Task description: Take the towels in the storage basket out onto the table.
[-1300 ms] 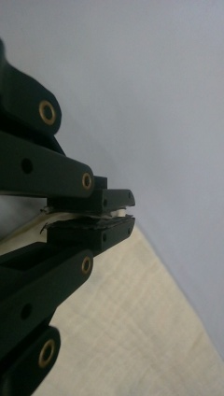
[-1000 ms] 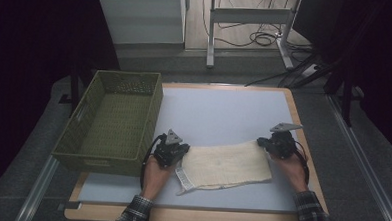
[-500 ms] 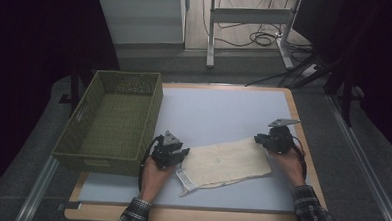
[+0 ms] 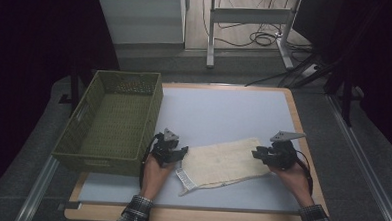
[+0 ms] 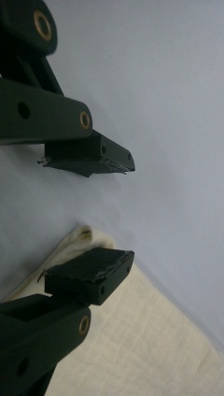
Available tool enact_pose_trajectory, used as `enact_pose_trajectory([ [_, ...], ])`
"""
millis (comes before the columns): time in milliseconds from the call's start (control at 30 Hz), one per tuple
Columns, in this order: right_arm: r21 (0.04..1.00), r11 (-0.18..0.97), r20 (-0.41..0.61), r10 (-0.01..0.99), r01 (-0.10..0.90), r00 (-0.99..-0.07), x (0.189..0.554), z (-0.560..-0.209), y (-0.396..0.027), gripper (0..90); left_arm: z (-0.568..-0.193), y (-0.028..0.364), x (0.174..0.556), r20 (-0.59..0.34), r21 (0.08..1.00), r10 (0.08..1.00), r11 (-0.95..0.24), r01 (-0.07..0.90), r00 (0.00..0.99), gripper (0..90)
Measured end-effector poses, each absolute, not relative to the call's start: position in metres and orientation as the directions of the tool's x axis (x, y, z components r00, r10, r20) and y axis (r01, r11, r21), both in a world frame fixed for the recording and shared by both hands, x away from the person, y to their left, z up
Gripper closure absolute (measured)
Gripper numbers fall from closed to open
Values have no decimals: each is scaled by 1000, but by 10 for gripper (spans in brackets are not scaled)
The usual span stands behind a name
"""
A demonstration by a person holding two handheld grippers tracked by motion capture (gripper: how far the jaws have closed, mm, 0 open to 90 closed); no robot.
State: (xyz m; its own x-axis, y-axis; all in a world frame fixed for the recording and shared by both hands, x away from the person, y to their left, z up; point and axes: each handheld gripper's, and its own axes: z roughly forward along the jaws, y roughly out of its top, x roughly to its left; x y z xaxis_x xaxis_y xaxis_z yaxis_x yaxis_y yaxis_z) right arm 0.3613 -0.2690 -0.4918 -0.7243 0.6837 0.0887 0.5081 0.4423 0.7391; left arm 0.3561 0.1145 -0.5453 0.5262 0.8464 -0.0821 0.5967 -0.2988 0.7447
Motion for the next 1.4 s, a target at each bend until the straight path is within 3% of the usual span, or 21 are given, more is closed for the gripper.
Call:
enact_pose_trajectory([
  [333, 730, 493, 128, 582, 473, -803, 330, -504, -235, 686, -546, 115, 356, -84, 745, 846, -297, 597, 526, 506],
  [1000, 718, 601, 179, 329, 352, -927, 293, -515, -121, 701, -546, 115, 357, -90, 745, 845, -295, 599, 528, 505],
  [1233, 718, 621, 167, 284, 314, -944, 289, -517, -90, 686, -546, 116, 357, -91, 745, 845, -294, 599, 528, 505],
  [1400, 692, 667, 105, 287, 277, -952, 289, -525, -75, 645, -546, 116, 357, -91, 745, 844, -294, 599, 528, 505],
])
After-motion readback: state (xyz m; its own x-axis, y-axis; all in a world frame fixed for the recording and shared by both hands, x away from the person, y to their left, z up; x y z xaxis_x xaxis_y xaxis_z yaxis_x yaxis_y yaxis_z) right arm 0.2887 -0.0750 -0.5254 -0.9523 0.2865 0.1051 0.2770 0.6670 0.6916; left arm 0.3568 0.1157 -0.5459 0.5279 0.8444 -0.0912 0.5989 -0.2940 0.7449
